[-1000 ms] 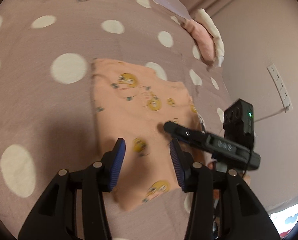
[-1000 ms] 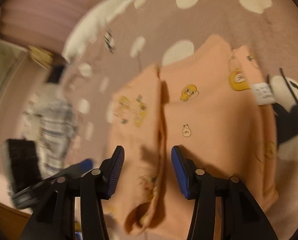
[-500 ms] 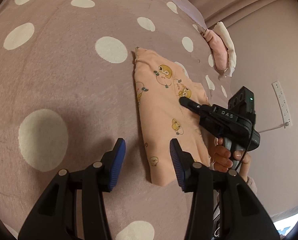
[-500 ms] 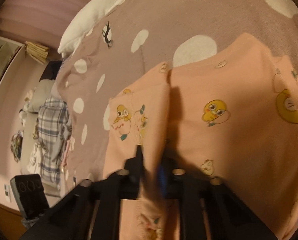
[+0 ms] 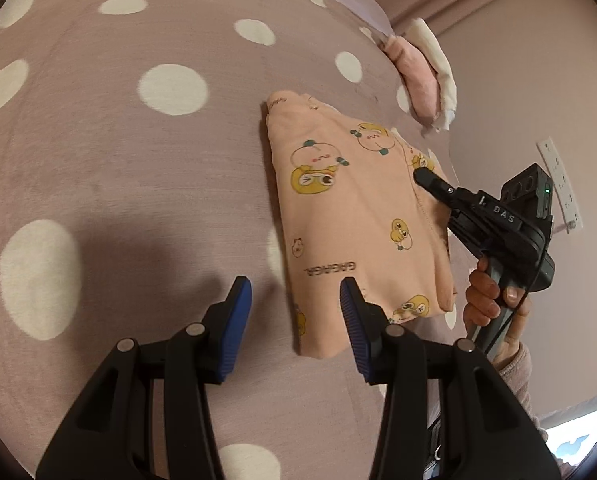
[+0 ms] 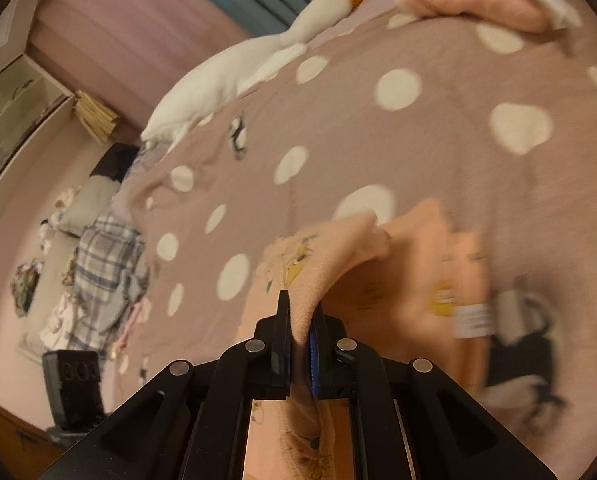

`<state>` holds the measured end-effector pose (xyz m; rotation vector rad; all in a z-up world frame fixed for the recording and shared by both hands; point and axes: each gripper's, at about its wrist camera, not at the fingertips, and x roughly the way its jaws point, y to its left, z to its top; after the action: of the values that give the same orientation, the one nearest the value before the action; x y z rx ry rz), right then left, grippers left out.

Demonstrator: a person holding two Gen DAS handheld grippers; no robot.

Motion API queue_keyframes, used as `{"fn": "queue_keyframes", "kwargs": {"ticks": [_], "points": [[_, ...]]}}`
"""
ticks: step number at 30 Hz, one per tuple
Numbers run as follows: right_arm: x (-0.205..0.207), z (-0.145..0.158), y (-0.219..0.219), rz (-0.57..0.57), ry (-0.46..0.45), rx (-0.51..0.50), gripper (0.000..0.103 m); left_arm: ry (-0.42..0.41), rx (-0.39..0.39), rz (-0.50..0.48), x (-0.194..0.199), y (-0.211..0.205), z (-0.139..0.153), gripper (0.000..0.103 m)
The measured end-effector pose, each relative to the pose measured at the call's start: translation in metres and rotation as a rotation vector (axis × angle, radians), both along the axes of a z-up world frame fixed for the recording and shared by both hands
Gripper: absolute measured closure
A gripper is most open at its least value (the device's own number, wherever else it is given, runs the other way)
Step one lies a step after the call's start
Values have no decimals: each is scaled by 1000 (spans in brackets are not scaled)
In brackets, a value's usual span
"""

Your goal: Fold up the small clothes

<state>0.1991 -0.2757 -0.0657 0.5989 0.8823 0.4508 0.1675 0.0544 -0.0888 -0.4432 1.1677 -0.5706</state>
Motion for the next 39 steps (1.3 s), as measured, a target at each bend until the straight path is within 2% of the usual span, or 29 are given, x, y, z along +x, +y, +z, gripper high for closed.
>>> {"fn": "queue_keyframes", "kwargs": {"ticks": [4, 7, 9, 12, 13, 14, 18, 23, 27, 31, 33, 38, 39], "points": [[-2, -16, -21, -48, 38, -19, 95, -5, 11, -45, 2, -26, 2, 57], [3, -41, -25, -42, 129, -31, 95, -23, 16, -86, 3, -48, 6, 57], [5, -50, -28, -44, 148, 12, 95, -43, 23, -120, 2, -63, 8, 57], [9, -54, -35, -55, 145, 127, 93, -45, 37, -170, 1, -83, 3, 57], [11, -54, -36, -59, 142, 150, 86, -41, 43, -183, 0, -89, 0, 57], [12, -54, -37, -62, 139, 160, 82, -36, 50, -194, 0, -93, -4, 57], [27, -54, -33, -70, 132, 199, 81, 3, 87, -208, -1, -101, -19, 57], [50, -52, -34, -66, 128, 225, 81, 27, 76, -208, 2, -98, -27, 57], [55, -25, -46, -113, 21, 223, 81, 34, 67, -207, 2, -97, -28, 57], [44, 1, -62, -203, -86, 196, 81, 34, 65, -206, 2, -98, -28, 57], [34, 10, -64, -238, -85, 135, 81, 35, 64, -206, 2, -98, -28, 57], [6, 14, -45, -101, -86, -18, 81, 33, 67, -205, 2, -99, -26, 56], [-5, 16, -35, -64, -94, -73, 81, 32, 69, -204, 1, -99, -26, 56]]}}
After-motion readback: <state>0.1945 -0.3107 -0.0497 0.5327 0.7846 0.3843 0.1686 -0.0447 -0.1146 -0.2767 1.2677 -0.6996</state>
